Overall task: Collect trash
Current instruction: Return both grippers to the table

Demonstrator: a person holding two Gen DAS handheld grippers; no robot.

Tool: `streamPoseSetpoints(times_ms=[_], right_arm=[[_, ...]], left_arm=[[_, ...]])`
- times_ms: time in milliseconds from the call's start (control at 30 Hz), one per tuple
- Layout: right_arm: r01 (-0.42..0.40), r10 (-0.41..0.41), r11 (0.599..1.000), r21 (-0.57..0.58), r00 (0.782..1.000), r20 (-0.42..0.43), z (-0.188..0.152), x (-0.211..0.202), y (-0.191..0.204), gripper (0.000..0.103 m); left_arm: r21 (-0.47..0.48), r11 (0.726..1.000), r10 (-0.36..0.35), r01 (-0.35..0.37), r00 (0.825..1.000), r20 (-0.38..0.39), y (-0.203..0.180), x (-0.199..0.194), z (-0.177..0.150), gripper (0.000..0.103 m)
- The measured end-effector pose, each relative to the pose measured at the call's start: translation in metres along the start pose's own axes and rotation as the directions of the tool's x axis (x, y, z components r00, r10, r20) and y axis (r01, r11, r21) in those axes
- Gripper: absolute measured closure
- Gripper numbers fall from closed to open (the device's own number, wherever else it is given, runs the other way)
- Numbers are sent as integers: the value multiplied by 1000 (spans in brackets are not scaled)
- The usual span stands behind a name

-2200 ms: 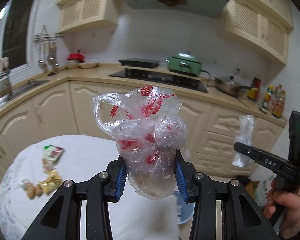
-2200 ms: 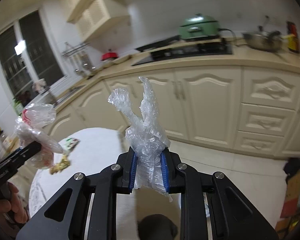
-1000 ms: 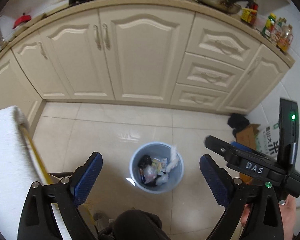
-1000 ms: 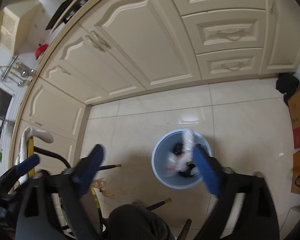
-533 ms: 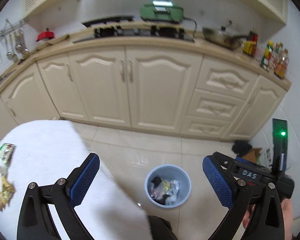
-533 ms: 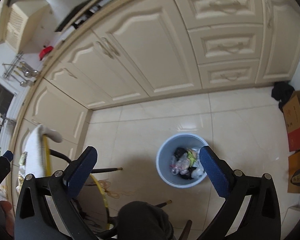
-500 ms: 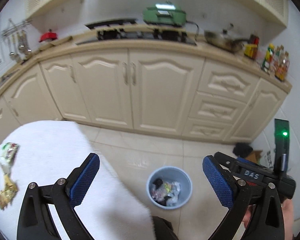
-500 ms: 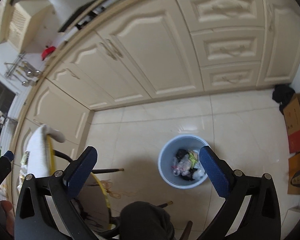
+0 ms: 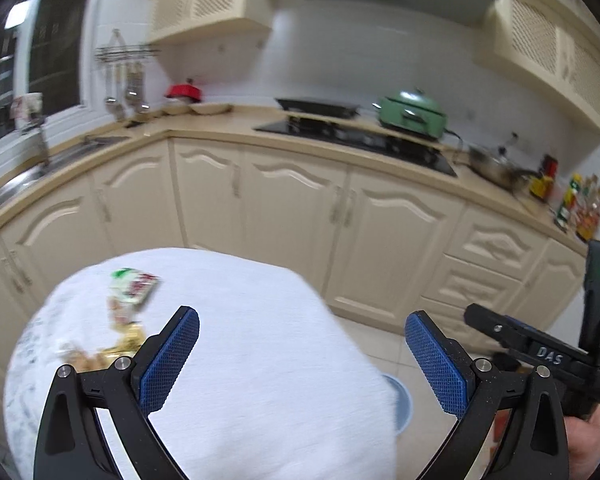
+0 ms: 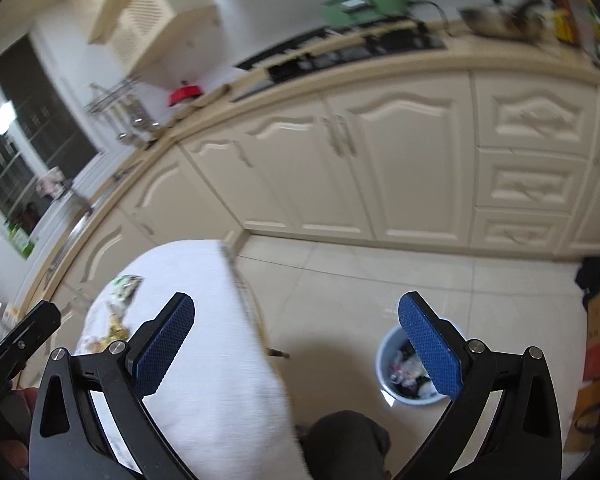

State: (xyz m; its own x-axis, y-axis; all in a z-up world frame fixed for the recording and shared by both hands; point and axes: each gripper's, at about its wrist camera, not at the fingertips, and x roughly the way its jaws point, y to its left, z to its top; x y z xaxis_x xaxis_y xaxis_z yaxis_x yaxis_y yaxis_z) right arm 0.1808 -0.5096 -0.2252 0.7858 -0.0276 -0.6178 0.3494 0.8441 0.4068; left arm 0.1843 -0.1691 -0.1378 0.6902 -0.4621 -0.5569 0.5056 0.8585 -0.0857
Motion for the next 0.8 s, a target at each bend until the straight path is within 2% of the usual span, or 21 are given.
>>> streamPoseSetpoints(times_ms=[267, 500, 600, 800], right_arm=[[-87, 90, 980, -179, 996, 6, -10, -4, 93, 0], [-171, 183, 924, -343, 983, 4, -27, -14, 176, 0], [-198, 218, 895, -399, 976, 3, -34, -18, 207, 0], [-221, 236, 859, -461, 971, -27, -49, -10, 241, 0]], left_arm=[[-101, 987, 130, -121, 988, 88, 57, -90, -31, 1], [-194, 957, 243, -215, 960, 136, 94, -158, -69, 1], [-219, 943, 283, -250, 949, 136, 102, -171, -82, 1], [-268, 913, 341, -309, 936, 84, 113, -178, -104, 1]])
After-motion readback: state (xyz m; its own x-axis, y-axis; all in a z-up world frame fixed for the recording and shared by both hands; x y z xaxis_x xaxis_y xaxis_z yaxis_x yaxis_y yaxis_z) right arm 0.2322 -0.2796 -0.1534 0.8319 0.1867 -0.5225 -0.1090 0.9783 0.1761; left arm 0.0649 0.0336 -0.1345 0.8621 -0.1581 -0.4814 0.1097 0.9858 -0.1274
